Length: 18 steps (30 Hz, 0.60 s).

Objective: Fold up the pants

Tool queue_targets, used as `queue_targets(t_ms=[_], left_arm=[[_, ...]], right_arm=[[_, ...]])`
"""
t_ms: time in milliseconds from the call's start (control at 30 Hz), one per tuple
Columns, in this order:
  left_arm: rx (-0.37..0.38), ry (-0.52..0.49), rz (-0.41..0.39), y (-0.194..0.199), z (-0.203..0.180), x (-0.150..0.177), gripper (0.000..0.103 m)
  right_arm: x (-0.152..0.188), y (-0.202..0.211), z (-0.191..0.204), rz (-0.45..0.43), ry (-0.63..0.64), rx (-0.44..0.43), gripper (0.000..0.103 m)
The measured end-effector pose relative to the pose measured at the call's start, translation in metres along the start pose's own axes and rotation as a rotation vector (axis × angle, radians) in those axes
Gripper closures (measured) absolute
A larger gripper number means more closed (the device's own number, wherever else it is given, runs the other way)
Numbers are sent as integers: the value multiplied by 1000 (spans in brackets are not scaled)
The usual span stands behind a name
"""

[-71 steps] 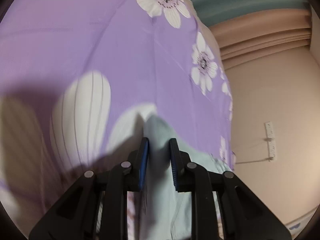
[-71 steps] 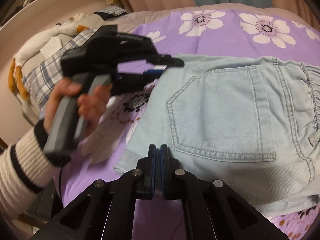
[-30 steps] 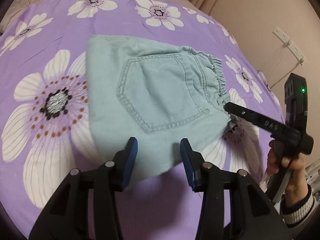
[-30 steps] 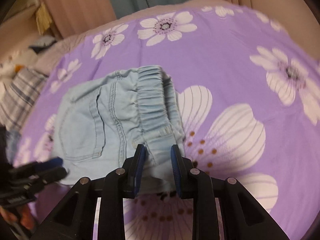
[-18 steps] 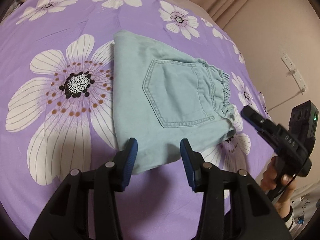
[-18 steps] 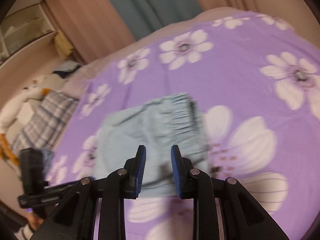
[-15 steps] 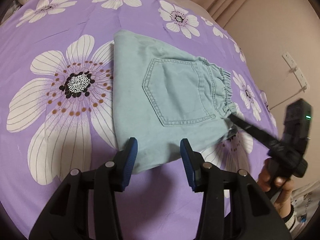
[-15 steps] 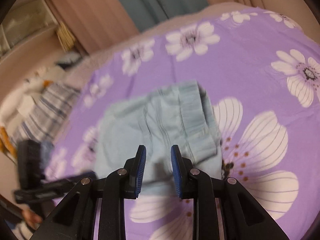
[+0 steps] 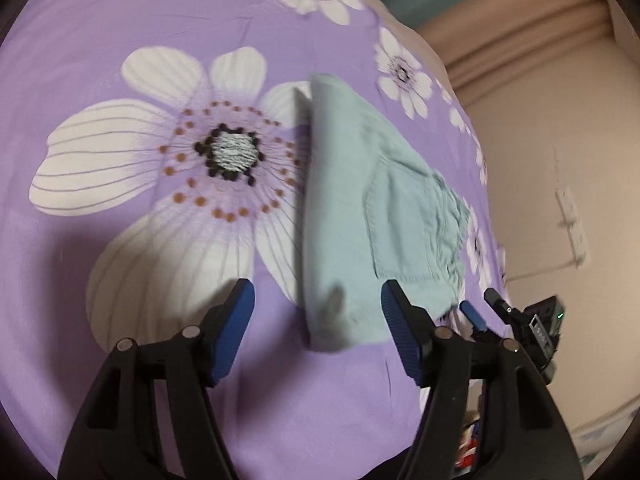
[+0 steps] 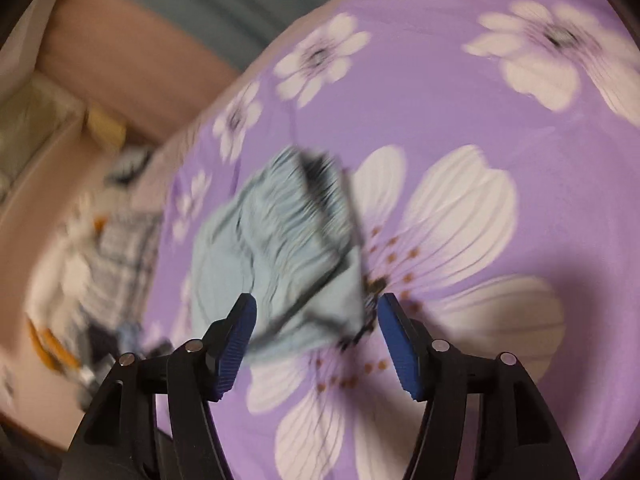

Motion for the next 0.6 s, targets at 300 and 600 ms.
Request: queue_targets(t_ms=[300, 600], left_arm=[[138, 106, 71, -20, 1, -11, 27], [156, 20, 98, -42, -15, -26, 27]], right_arm=[[-9, -50, -5, 156, -14, -37, 39], [-12, -72, 7, 235, 72, -114, 39]])
Point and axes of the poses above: each gripper's, at about its wrist camera, not at the fingertips, and y roughly against the way its jaws point, z to its left, x to its underside, the point moved 7 cm from there along -y, roughly the way its jaws point, and after that the axes turned 9 degrees about -z, right-handed, at the moved point
